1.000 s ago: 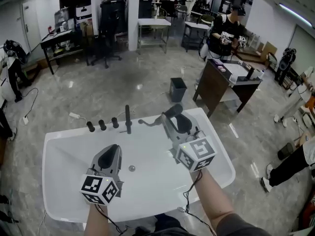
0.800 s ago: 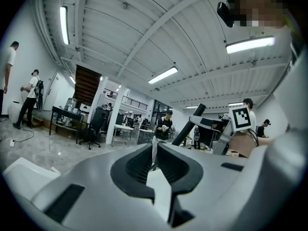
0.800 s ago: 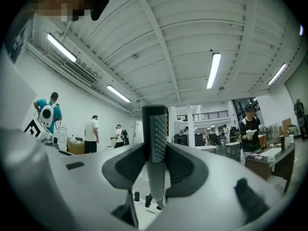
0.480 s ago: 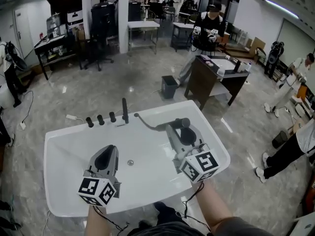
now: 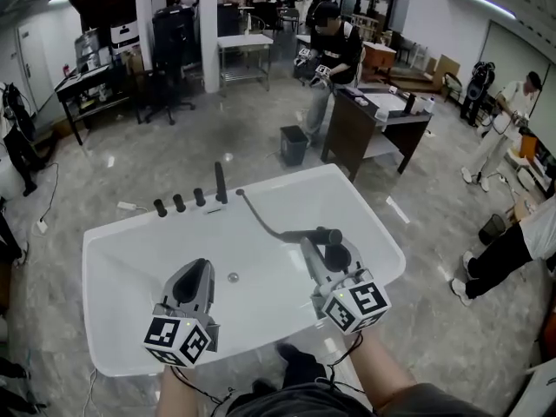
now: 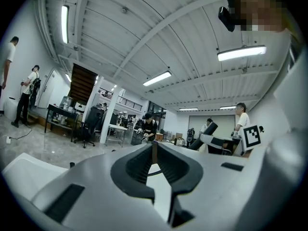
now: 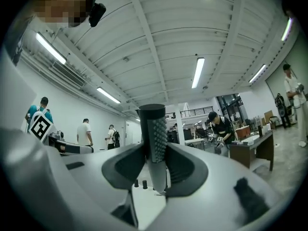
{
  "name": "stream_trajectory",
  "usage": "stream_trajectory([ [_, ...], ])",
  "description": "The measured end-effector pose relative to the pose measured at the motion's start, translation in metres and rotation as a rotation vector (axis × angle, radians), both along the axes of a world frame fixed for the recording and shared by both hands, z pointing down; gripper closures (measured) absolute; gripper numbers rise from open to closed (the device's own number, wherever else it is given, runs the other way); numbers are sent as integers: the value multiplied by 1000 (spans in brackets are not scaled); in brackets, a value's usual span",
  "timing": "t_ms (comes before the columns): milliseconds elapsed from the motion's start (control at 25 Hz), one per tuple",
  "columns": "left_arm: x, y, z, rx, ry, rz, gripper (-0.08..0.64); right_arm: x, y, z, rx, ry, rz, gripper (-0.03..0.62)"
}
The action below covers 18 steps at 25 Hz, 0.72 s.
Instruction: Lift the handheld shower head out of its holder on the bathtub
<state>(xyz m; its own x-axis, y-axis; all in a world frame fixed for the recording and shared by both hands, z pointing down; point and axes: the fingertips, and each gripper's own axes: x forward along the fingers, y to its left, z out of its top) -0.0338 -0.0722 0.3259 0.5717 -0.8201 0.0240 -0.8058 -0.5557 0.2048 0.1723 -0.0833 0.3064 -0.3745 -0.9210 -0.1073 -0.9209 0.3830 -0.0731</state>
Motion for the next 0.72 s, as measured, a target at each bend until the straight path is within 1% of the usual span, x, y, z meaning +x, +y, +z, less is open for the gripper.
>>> stream_trajectory([
  [360,2,18,13,-23,-6,26,520,-7,13,31,-63,21,28,453],
  [720,0,20,27,-49,3,32,520,-22,13,48,-83,65,14,453],
])
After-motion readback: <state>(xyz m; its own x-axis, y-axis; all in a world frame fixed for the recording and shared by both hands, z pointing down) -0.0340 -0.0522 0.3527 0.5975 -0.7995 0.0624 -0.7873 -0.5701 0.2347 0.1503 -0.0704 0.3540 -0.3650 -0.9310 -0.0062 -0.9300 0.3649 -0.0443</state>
